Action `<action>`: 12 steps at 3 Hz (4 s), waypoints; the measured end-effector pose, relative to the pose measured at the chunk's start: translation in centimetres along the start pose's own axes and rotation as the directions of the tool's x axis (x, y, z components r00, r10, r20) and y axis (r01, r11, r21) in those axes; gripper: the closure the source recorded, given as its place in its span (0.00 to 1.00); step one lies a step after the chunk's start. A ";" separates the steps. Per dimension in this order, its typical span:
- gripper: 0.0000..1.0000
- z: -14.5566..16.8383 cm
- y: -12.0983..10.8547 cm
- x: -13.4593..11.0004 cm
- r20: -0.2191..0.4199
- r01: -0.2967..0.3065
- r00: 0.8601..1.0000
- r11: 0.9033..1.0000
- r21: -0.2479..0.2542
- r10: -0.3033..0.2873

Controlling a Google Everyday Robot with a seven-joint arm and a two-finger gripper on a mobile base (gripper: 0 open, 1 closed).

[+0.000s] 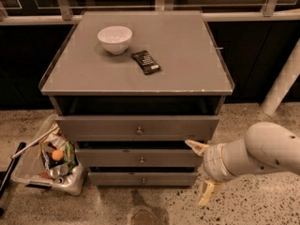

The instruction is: Open bottom drawer

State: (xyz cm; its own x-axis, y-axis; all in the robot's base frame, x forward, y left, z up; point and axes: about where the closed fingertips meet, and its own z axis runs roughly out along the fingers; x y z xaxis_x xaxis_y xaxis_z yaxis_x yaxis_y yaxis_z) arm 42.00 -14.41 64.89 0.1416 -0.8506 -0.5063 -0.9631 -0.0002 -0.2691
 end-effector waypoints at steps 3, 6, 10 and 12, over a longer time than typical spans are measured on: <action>0.00 6.7 1.1 0.5 0.088 -0.098 0.990 0.990 -0.097 0.107; 0.00 15.2 2.5 6.1 0.044 -0.143 0.988 0.988 -0.065 0.146; 0.00 21.6 -1.1 14.9 0.049 -0.283 0.957 0.959 -0.025 0.284; 0.00 25.2 -0.3 16.7 0.036 -0.280 0.959 0.960 -0.001 0.280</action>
Offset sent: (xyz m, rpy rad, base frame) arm 0.0030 0.0355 -0.0620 0.1427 0.1838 -0.0142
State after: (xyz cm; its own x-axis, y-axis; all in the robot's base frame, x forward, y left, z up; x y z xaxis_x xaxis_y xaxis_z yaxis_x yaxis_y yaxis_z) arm 50.45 -15.33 35.87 -0.1257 -0.7974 -0.5903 -0.9645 0.2376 -0.1155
